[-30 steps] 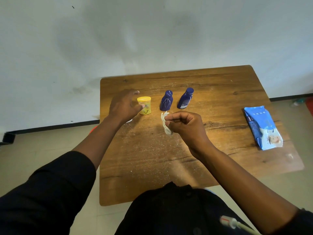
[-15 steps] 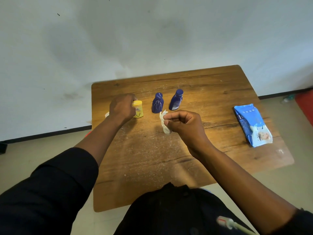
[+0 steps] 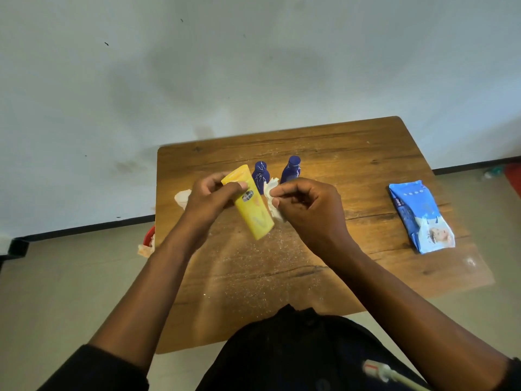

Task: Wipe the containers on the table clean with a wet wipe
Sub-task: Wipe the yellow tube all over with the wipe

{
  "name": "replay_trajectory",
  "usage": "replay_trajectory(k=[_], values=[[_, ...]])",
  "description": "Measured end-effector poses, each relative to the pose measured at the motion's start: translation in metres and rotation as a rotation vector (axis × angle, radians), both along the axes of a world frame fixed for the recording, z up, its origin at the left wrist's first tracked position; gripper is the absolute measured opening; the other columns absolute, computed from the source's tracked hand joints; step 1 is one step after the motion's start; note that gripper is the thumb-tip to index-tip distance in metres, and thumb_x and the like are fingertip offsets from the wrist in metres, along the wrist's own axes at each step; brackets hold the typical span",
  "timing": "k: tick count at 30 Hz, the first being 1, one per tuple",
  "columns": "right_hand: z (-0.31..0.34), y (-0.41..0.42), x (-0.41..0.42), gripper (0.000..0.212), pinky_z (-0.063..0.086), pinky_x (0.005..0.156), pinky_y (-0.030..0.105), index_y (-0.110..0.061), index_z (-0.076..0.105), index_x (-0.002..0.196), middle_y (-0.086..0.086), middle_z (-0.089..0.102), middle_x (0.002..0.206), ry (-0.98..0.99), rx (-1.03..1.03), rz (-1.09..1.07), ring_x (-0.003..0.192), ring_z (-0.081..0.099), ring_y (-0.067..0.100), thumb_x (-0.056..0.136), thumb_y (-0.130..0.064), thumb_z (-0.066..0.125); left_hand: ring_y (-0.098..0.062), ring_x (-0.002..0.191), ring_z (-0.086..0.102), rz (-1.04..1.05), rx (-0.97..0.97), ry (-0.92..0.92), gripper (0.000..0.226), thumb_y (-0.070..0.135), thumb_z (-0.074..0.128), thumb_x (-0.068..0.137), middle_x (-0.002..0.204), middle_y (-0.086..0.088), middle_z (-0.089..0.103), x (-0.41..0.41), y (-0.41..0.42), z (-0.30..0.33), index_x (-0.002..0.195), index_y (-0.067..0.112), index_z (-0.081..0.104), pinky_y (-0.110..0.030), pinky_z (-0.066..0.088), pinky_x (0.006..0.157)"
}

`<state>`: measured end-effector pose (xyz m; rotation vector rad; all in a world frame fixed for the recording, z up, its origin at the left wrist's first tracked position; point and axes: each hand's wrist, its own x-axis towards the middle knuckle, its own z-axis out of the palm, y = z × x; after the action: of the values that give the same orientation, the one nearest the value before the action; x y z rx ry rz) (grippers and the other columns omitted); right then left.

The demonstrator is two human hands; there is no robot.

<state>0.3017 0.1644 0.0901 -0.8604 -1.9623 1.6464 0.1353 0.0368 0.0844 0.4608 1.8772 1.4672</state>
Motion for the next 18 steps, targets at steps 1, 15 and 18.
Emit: replay_trajectory(k=[1,15,18], values=[[0.004,0.0,0.001,0.015,0.057,0.069,0.017,-0.009,0.08,0.101,-0.003,0.077,0.089,0.011,0.04,0.005,0.077,0.071,0.004,0.091,0.001,0.078,-0.02,0.086,0.073,-0.005,0.065,-0.117,0.008,0.017,0.066,0.097,0.087,-0.004,0.077,0.01,0.002,0.004,0.096,0.013,0.073,-0.039,0.057,0.082],[0.02,0.01,0.04,0.026,0.059,0.083,0.032,-0.014,0.08,0.114,0.0,0.073,0.111,0.034,0.587,0.131,0.101,0.068,0.011,0.09,-0.004,0.078,-0.034,0.093,0.073,0.286,0.334,-0.525,0.057,0.043,0.065,0.094,0.106,-0.023,0.07,0.089,0.052,0.034,0.124,-0.005,0.061,-0.046,0.058,0.086],[0.019,0.006,0.053,0.021,0.056,0.08,0.036,-0.009,0.079,0.111,0.005,0.072,0.109,0.063,0.796,0.276,0.099,0.067,0.021,0.094,-0.006,0.069,-0.02,0.07,0.066,0.321,0.383,-0.639,0.038,0.043,0.061,0.096,0.084,-0.008,0.062,0.093,0.059,0.041,0.109,0.007,0.061,-0.031,0.055,0.067]])
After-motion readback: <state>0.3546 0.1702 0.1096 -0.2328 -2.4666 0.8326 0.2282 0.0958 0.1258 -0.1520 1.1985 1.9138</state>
